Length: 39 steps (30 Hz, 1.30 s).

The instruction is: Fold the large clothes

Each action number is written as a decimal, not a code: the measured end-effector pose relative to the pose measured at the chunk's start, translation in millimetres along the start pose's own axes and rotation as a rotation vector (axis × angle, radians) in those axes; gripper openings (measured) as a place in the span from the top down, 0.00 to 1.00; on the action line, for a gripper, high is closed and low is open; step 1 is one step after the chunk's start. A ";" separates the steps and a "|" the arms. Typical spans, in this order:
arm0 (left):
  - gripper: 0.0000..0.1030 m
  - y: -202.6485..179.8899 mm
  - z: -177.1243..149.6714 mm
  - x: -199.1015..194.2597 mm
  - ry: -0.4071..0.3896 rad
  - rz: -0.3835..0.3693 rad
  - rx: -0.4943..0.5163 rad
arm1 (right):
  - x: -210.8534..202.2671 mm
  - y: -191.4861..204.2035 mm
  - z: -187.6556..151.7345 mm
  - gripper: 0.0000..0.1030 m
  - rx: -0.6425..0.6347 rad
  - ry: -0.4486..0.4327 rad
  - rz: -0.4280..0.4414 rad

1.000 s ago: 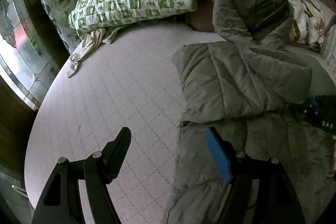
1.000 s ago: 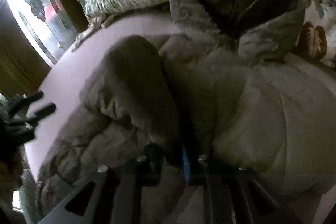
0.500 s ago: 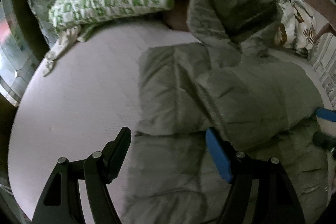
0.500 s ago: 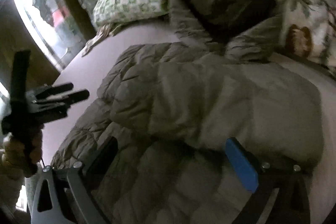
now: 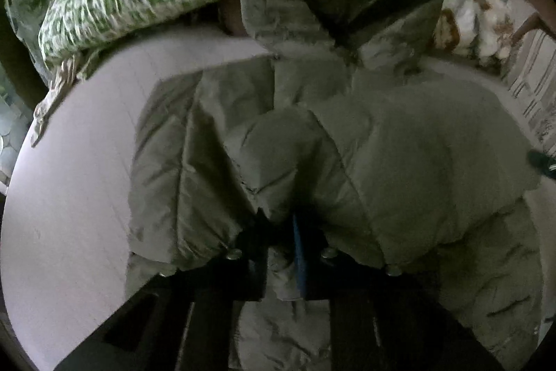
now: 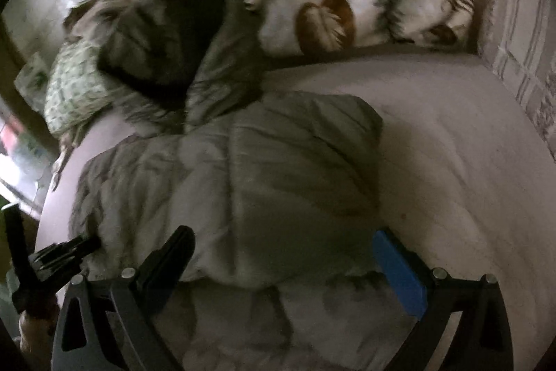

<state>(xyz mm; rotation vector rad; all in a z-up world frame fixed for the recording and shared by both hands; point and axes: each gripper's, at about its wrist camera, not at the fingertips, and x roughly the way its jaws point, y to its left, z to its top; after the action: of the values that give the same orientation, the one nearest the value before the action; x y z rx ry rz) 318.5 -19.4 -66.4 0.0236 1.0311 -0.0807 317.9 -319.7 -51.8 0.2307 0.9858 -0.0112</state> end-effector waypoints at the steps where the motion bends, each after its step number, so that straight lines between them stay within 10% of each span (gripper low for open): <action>1: 0.90 10.4 1.4 -11.5 -0.023 -0.005 -0.007 | 3.5 0.2 -0.1 0.00 0.004 0.003 -0.001; 5: 0.92 46.2 1.5 -47.9 -0.103 0.051 0.011 | 7.2 0.8 0.4 0.00 0.003 0.007 0.005; 12: 0.90 60.5 -17.4 -14.0 0.048 0.052 0.148 | 14.8 24.0 -3.9 0.00 -0.068 0.031 0.004; 23: 0.82 53.3 -28.6 -7.6 0.005 0.095 0.144 | 63.1 31.7 -29.7 0.00 -0.093 0.160 -0.045; 27: 0.38 68.9 -18.0 -27.7 -0.037 0.103 0.083 | 24.2 31.0 -14.2 0.00 -0.084 0.100 0.018; 39: 0.33 52.3 62.3 -42.1 -0.108 0.109 0.126 | -20.6 38.7 78.1 0.00 -0.060 0.001 0.106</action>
<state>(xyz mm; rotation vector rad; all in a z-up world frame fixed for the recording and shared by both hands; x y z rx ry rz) 354.4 31.5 0.7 0.1880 0.9139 -0.0466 375.3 -299.4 13.8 0.2278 0.9723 0.1144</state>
